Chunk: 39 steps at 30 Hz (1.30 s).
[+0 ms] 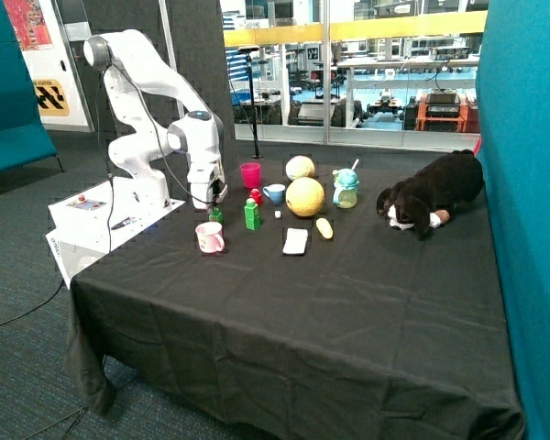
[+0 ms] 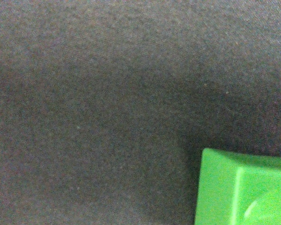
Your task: Stack green blocks
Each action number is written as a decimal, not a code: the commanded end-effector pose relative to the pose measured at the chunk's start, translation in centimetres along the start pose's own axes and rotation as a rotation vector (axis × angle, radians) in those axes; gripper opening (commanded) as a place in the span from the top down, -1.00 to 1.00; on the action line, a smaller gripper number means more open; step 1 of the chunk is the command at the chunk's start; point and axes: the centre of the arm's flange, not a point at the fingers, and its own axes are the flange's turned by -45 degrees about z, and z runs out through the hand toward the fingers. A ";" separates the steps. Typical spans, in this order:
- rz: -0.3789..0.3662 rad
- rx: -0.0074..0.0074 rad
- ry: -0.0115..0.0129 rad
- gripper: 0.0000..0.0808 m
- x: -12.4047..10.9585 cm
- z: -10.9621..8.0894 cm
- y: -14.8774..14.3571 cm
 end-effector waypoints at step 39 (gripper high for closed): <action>0.007 0.0046 -0.0070 1.00 0.3 0.7 0.2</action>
